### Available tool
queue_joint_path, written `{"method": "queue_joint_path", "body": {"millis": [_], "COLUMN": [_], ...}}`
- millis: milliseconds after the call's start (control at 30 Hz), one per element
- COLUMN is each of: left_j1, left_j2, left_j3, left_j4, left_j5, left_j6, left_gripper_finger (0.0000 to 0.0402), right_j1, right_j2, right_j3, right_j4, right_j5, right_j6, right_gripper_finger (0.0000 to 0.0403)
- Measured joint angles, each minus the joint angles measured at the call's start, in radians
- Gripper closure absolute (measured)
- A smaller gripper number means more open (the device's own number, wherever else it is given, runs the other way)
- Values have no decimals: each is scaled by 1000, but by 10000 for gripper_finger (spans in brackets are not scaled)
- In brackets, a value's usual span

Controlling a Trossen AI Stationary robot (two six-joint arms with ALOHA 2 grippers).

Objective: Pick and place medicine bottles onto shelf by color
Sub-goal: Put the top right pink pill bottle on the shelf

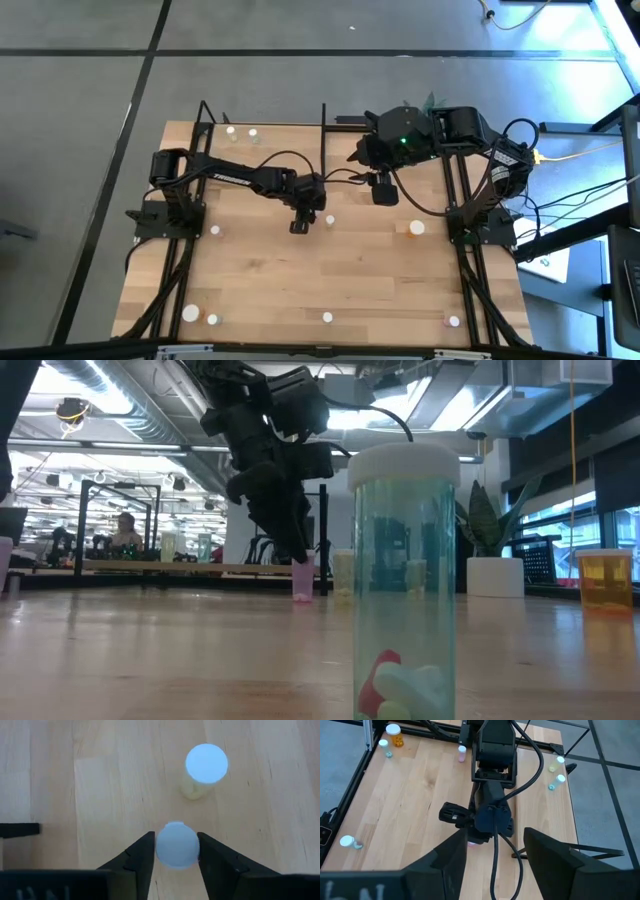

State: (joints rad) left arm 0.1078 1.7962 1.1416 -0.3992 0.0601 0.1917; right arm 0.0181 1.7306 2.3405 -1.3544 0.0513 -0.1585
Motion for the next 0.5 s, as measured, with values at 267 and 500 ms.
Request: {"method": "queue_joint_path", "body": {"millis": [267, 500], "left_j1": [0, 1], "left_j2": [-3, -51], "left_j3": [0, 3], "left_j4": [-6, -58], "left_j5": [0, 1], "left_j6": [-6, -63], "left_gripper_finger": [300, 299], "right_j1": [0, 0], "right_j2": [0, 0], "right_j3": [0, 0], "right_j4": [0, 0], "right_j5": [0, 0], "right_j6": [0, 0], "right_gripper_finger": [205, 205]}}
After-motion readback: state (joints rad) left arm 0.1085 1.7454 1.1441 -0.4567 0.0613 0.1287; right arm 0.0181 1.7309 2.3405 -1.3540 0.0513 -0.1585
